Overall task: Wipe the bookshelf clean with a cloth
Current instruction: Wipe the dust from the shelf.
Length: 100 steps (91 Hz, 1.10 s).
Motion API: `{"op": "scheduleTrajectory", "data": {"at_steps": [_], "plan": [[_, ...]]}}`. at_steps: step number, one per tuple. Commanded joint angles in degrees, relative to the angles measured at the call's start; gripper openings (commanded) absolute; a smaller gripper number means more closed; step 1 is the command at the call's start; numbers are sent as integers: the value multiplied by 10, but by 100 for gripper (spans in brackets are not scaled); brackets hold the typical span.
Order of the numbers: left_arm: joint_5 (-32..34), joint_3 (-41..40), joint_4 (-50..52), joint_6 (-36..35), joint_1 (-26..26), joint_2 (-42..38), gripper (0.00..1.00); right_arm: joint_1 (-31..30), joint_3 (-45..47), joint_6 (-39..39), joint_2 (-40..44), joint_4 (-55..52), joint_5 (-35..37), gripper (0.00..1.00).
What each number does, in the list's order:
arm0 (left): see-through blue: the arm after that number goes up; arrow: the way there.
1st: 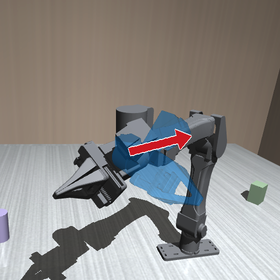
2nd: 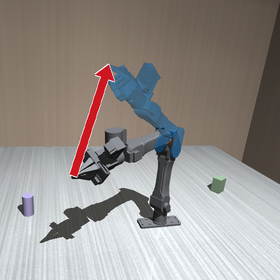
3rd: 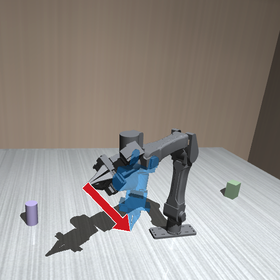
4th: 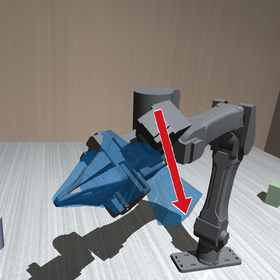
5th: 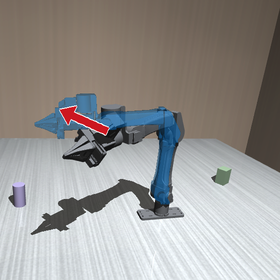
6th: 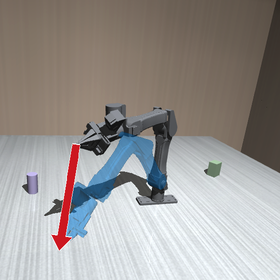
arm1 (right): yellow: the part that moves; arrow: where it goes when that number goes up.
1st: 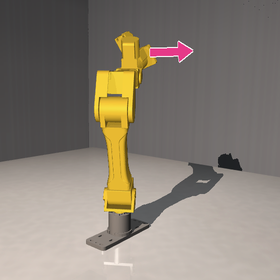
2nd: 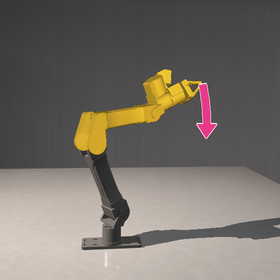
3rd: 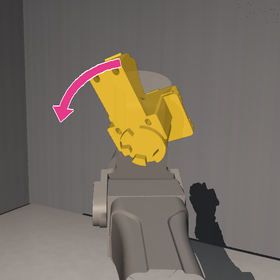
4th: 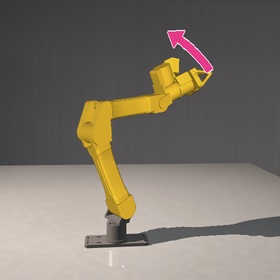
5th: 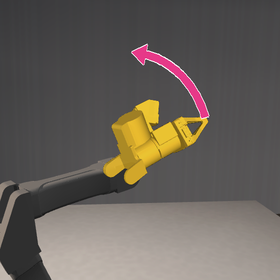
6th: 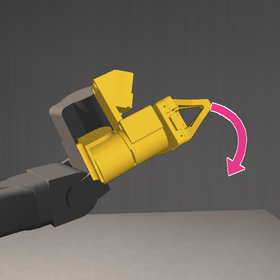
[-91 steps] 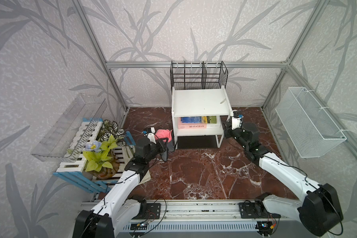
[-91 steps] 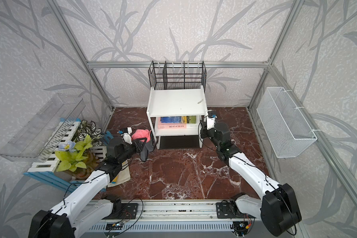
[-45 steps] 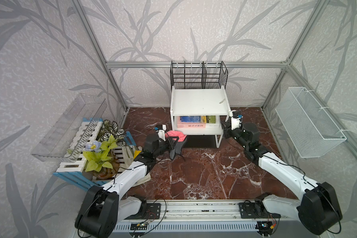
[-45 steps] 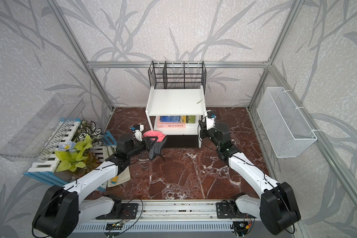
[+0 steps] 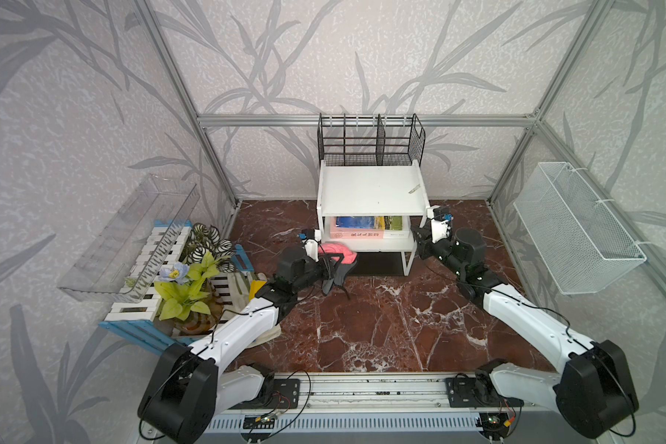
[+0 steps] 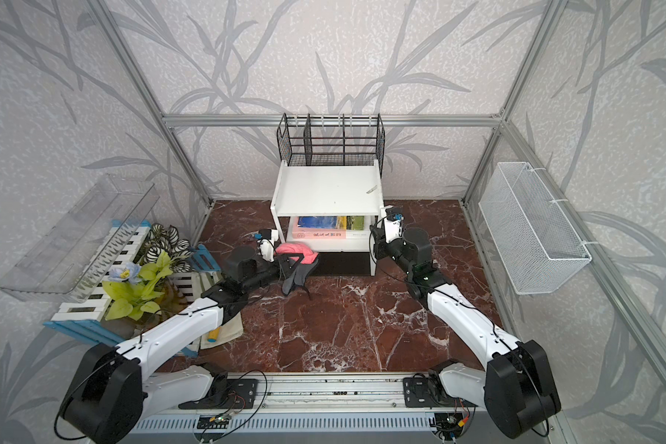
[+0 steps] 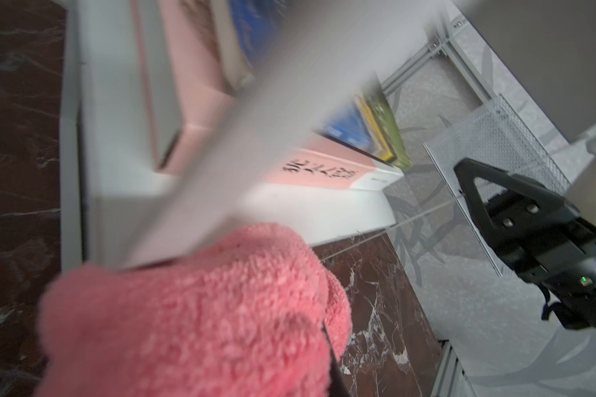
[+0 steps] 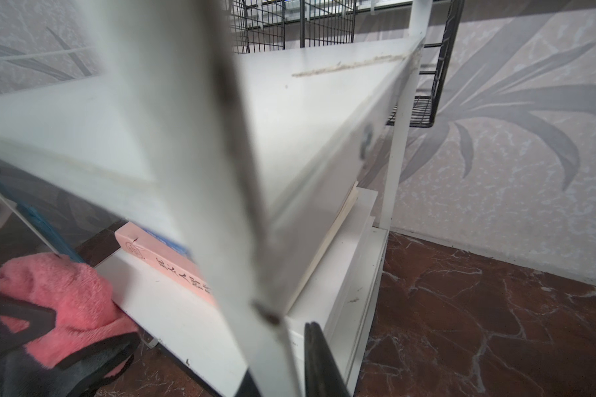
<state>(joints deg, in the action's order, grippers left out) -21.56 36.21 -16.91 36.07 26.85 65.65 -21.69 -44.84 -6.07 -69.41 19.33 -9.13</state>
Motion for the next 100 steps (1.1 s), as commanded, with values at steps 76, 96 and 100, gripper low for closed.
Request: {"op": "scheduleTrajectory", "data": {"at_steps": [76,96,100], "plan": [[272,200,-20,-124,160,258,0,-9,-15,-83,-2,-104,-31,0],[212,317,-20,-123,252,347,0,-12,-8,-81,8,-107,-20,0],[217,327,-3,-125,259,358,0,-12,-7,-82,7,-107,-18,0]]}}
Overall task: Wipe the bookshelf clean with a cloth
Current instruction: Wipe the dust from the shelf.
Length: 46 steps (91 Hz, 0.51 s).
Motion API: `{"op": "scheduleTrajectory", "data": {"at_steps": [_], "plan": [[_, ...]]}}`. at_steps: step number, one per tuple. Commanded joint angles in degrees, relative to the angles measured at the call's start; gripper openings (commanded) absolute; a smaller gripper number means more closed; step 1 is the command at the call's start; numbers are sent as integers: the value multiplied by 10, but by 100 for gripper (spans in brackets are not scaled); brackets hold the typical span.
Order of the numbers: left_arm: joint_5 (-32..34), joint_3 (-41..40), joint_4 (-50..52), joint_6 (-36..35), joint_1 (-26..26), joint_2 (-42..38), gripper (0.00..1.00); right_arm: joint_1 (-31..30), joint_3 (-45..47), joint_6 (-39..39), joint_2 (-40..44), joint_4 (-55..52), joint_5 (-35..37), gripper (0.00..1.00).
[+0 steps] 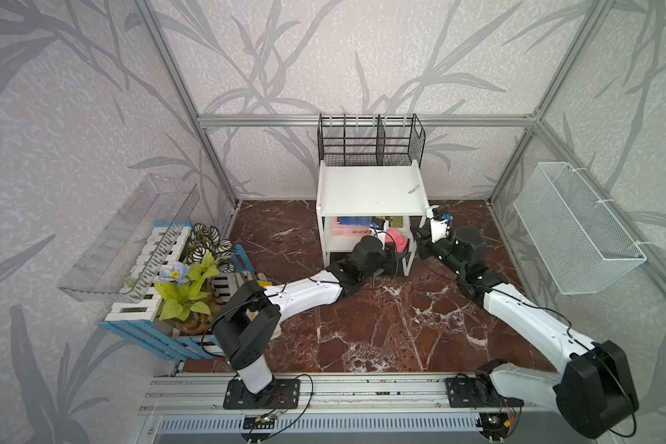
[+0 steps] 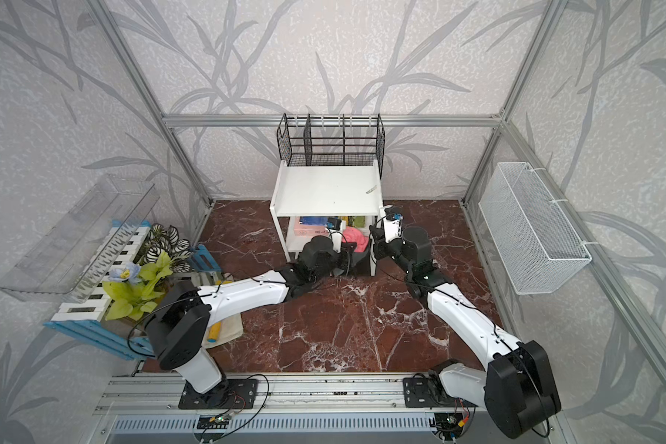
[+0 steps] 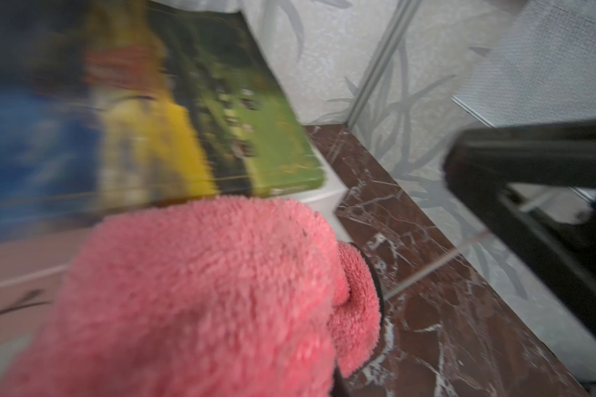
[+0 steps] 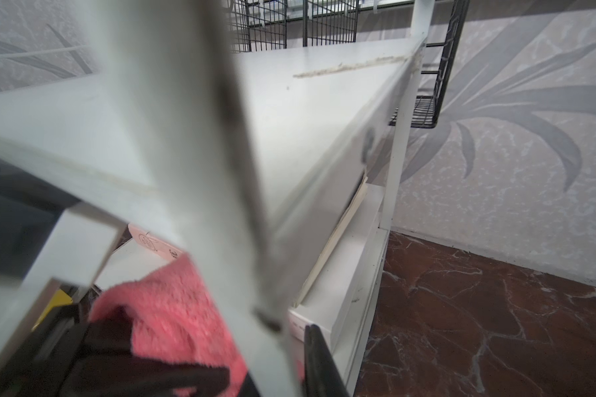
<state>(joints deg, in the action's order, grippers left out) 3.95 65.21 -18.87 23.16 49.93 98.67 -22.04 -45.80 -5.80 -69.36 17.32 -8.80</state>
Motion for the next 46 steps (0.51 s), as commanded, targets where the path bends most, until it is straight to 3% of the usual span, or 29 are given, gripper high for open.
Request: {"op": "scheduleTrajectory", "data": {"at_steps": [1,11,25,37,46], "plan": [[-36,37,19,4,28,28,0,-8,3,-85,6,-86,-21,0],[32,4,50,13,22,12,0,-9,3,-86,1,-84,-20,0],[143,-83,132,21,-29,-66,0,-9,3,-82,-5,-87,-15,0],[186,-183,139,25,-73,-161,0,-9,2,-77,-8,-88,-7,0],[212,-207,148,18,-94,-207,0,-9,2,-78,-11,-89,-1,0]]}}
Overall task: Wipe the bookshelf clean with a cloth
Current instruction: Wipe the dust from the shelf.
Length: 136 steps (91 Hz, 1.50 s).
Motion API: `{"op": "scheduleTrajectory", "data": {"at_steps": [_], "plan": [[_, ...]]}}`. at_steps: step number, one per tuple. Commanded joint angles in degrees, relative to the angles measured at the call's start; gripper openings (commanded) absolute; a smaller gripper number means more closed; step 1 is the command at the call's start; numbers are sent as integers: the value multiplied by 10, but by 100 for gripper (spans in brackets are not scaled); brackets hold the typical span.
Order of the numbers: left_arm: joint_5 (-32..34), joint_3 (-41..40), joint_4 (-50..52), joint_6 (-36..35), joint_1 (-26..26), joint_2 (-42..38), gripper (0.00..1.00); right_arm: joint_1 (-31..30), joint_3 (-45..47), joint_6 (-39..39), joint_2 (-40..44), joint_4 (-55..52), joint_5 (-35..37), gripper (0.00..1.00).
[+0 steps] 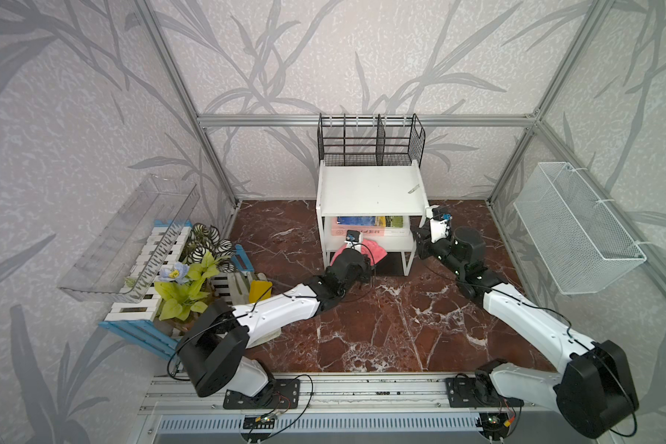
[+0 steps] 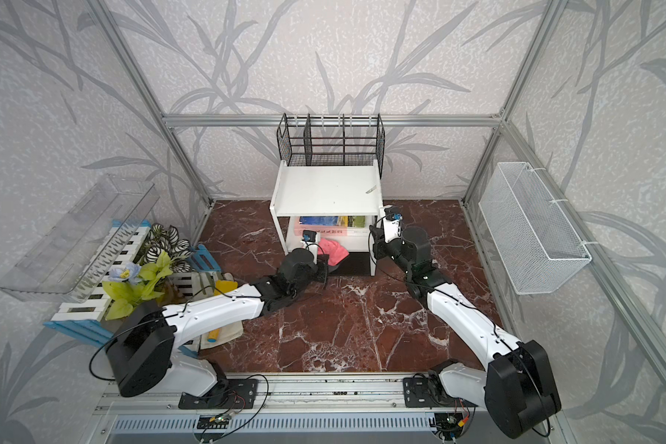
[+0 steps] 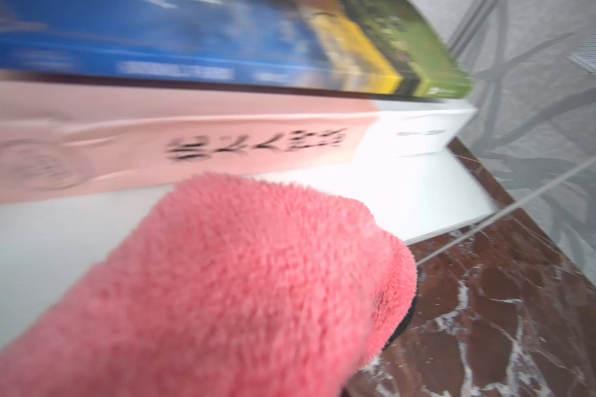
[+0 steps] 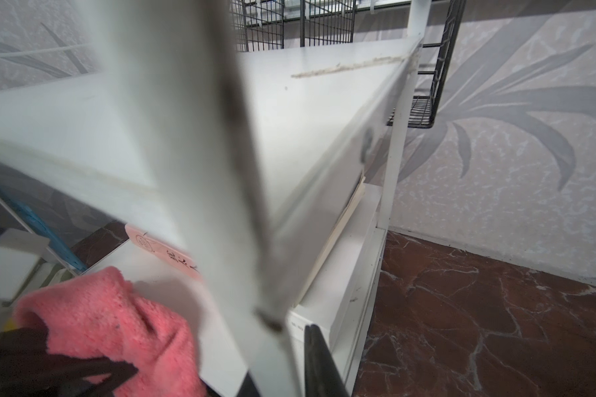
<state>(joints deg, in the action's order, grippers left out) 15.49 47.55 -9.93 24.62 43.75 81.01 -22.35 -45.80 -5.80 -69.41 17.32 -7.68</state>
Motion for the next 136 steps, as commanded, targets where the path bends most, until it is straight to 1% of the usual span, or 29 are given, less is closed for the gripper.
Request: {"op": "scheduleTrajectory", "data": {"at_steps": [1,16,20,24,28,32,42,53,60,66,72,77,82,84,87,88,90,92,98,104,107,112,115,119,125,127,132,136], "plan": [[100,-30,61,3,-33,-34,0,-6,2,-78,-10,-89,-12,0],[140,-4,80,-1,-34,-69,0,-6,1,-82,-10,-93,-11,0],[148,-6,69,6,-34,-74,0,-6,1,-82,-8,-94,-12,0],[143,-11,48,7,-34,-75,0,-6,0,-81,-7,-95,-13,0],[117,-13,21,5,-34,-67,0,-6,0,-80,-6,-96,-17,0],[76,-6,-1,-1,-34,-44,0,-6,0,-79,-4,-97,-21,0],[-42,63,-15,4,-24,35,0,-6,-2,-78,0,-101,-42,0],[-110,133,-53,6,26,107,0,-6,-5,-81,5,-99,-58,0],[-146,173,-55,13,46,152,0,-7,-4,-84,5,-95,-60,0],[-142,199,-33,12,54,178,0,-8,-5,-86,5,-93,-60,0],[-109,202,-10,12,54,183,0,-7,-6,-86,5,-92,-61,0],[-77,184,3,13,49,163,0,-8,-6,-85,5,-93,-60,0],[-63,153,8,7,42,121,0,-8,-5,-85,7,-92,-59,0],[-64,138,5,-1,39,100,0,-8,-4,-84,9,-92,-59,4],[-78,114,-4,-16,36,70,0,-8,-3,-84,13,-94,-58,13],[-85,106,-10,-23,35,61,0,-8,-3,-83,16,-95,-58,17],[-102,90,-21,-38,34,44,0,-7,-3,-79,21,-101,-56,29],[-125,77,-29,-57,33,24,0,-7,-3,-77,29,-110,-51,39],[-179,63,-6,-99,31,-12,0,-4,1,-82,62,-142,-24,61],[-213,64,25,-113,18,-36,0,1,18,-97,108,-154,-20,75],[-248,58,23,-118,5,-48,0,5,29,-105,137,-154,-28,80],[-326,42,10,-123,-23,-66,0,9,48,-120,178,-159,-59,86],[-373,34,-4,-127,-40,-74,0,14,55,-130,199,-170,-91,87],[-444,23,-16,-144,-57,-86,0,19,60,-145,223,-184,-154,88],[-512,21,-14,-178,-64,-101,0,21,66,-174,248,-190,-261,88],[-534,22,-9,-192,-65,-106,0,22,69,-185,254,-183,-299,88],[-587,28,-4,-217,-66,-113,0,21,81,-241,262,-136,-379,88],[-633,33,4,-239,-66,-117,1,20,93,-291,264,-80,-415,89]]}}
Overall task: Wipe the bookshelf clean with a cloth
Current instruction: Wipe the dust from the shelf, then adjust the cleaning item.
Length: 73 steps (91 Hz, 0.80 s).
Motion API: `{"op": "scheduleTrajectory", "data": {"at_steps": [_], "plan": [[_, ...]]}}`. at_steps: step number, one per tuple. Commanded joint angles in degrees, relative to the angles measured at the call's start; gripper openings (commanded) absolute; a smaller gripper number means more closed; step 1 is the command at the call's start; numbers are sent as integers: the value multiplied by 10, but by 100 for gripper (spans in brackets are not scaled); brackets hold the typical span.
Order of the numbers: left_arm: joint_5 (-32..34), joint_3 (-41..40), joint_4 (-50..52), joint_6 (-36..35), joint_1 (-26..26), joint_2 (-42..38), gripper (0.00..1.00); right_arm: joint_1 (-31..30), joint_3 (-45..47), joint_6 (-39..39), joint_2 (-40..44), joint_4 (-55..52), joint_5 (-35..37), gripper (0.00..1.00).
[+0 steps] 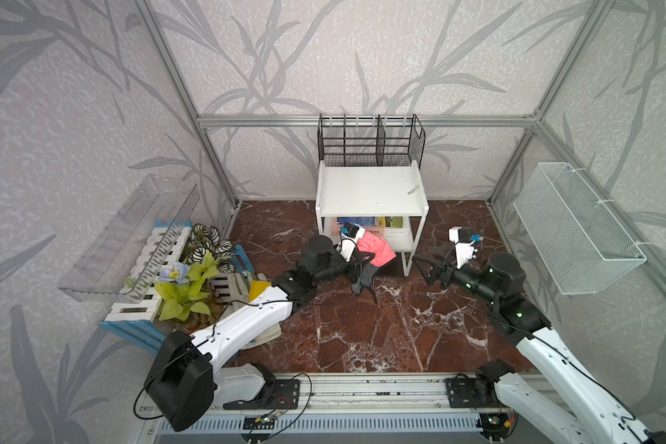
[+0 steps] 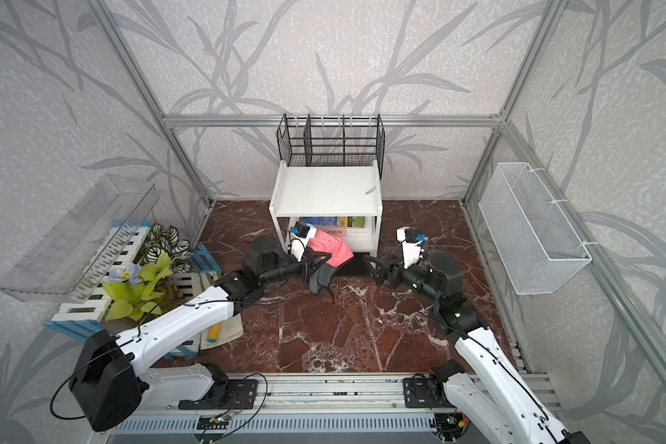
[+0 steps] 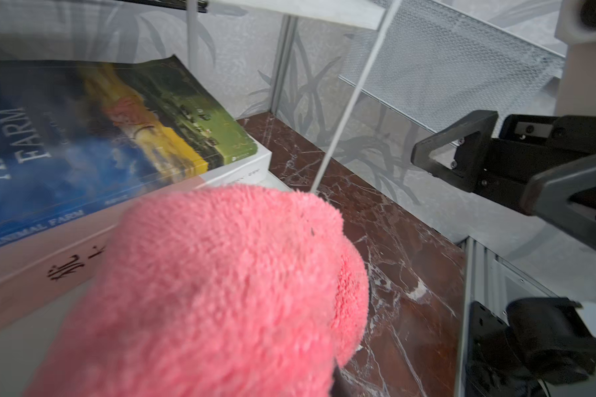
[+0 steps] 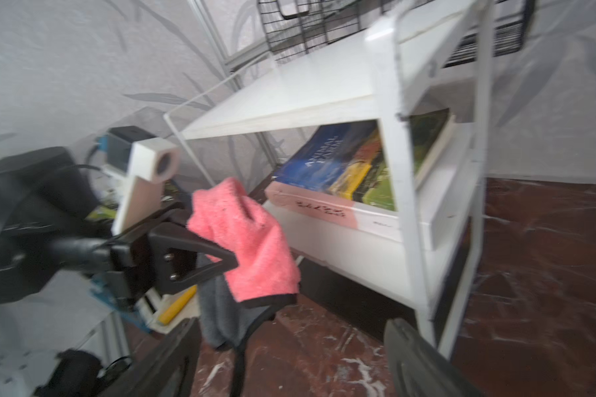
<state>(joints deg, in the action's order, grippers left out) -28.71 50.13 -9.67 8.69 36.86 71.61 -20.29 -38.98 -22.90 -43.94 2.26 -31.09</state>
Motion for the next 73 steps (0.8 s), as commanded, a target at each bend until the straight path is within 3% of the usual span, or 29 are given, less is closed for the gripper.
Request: {"op": "scheduleTrajectory", "data": {"at_steps": [1,6,15,25,36,51,62,66,69,73], "plan": [[-201,8,2,-83,3,-25,1,-1,28,-127,9,82,-186,89],[-243,10,-2,-93,3,-29,1,-7,32,-149,4,113,-188,89],[-288,10,-15,-95,3,-30,2,-35,16,-122,-18,91,-171,89],[-305,10,-25,-91,3,-27,2,-66,-4,-107,-48,104,-158,88],[-292,11,-39,-78,4,-21,2,-80,-7,-145,-80,192,-158,83],[-291,12,-66,-60,4,-9,4,-96,-13,-129,-105,177,-144,51],[-284,9,-83,-47,4,1,6,-97,-7,-135,-119,179,-148,44],[-280,9,-88,-42,3,5,8,-96,-5,-136,-122,192,-158,32],[-276,10,-91,-42,3,10,16,-96,-3,-131,-123,195,-158,17],[-250,13,-76,-46,2,10,35,-92,-3,-120,-113,181,-128,0]]}}
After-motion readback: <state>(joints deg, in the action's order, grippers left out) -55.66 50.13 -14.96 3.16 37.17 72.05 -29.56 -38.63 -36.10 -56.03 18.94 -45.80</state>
